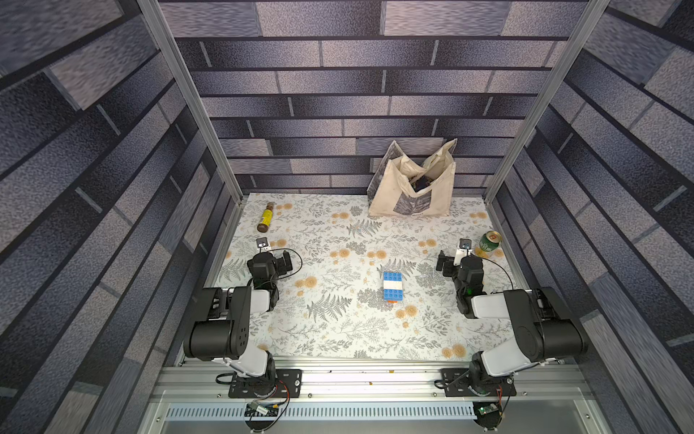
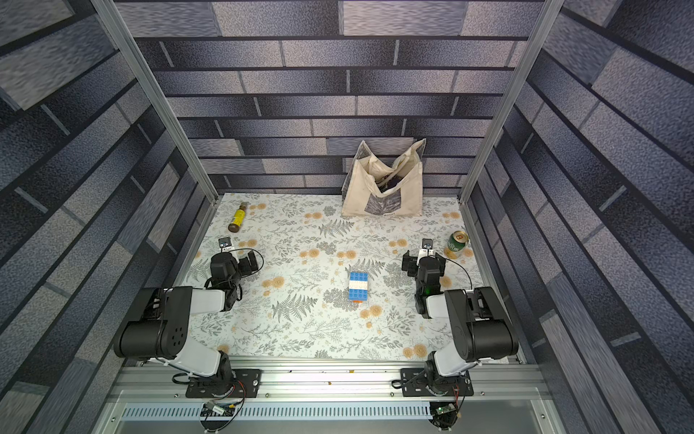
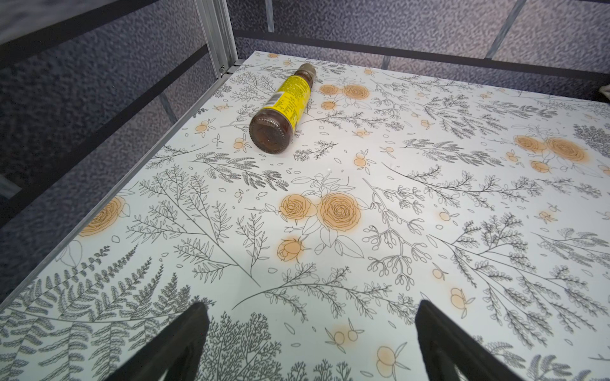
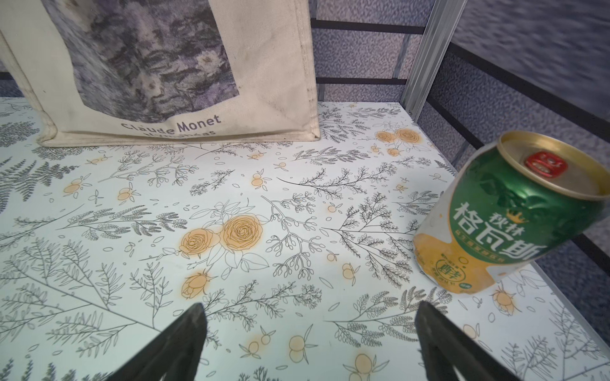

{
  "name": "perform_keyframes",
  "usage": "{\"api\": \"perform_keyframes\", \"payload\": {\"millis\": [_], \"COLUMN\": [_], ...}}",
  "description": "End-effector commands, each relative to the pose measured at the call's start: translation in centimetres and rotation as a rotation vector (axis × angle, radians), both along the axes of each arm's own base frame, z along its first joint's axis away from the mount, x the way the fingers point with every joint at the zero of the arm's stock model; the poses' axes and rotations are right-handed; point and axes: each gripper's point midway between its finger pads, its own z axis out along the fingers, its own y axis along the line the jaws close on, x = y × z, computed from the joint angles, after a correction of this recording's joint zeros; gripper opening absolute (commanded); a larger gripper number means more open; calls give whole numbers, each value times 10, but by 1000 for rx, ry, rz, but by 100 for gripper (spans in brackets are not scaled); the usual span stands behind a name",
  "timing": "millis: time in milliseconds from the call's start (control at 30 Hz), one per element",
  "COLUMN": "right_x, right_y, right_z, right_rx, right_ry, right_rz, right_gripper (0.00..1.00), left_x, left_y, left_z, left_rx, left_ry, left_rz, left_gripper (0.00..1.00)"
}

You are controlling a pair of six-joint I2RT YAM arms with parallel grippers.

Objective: Assemble a rectangle with lego
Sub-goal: Reset both arms

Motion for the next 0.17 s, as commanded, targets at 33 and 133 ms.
{"api": "perform_keyframes", "payload": {"millis": [33,133], "right_x": [2,2], "right_y": [-1,-1], "right_z": [3,3], "right_rx": [11,11], "right_ry": [-6,-6], "right_rz": [-3,-4], "right_gripper": [100,100], "left_x": [4,5], "left_y": [-2,-2], "left_z": [9,10], "left_rx": [12,13], "left_ry": [-27,-27], "left_rz": [-18,-19], "left_gripper": [100,100]}}
